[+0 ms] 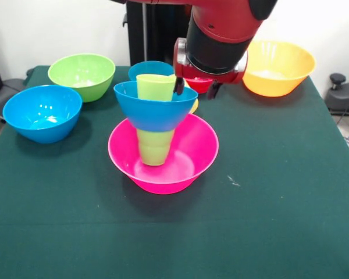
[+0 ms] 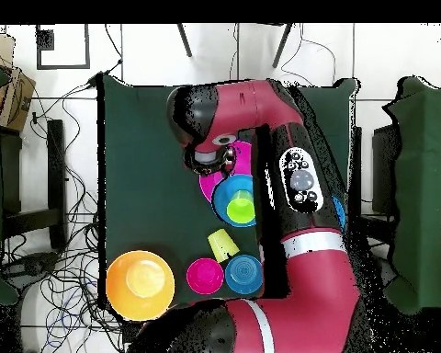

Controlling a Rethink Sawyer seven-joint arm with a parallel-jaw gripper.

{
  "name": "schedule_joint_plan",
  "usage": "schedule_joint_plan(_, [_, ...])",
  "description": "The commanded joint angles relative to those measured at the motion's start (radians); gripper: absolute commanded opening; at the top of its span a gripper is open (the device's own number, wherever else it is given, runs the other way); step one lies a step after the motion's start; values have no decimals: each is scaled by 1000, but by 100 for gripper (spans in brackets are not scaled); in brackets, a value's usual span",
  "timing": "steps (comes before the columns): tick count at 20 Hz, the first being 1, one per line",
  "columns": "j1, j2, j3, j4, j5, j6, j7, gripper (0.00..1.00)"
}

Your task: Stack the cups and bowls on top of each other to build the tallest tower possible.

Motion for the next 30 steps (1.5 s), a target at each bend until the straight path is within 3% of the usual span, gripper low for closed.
schedule_joint_plan(1, [18, 63, 33, -34, -104, -178, -173, 100])
schedule_joint_plan(9, [-13, 87, 15, 0, -118, -296, -170, 100])
schedule_joint_plan(16, [-12, 92, 2, 13, -100, -300, -169, 100])
schedule_joint_plan(22, [-17, 18, 1, 51, -65, -229, -176, 100])
schedule_joint_plan(30, [-22, -55, 22, -13, -8, -26, -210, 100])
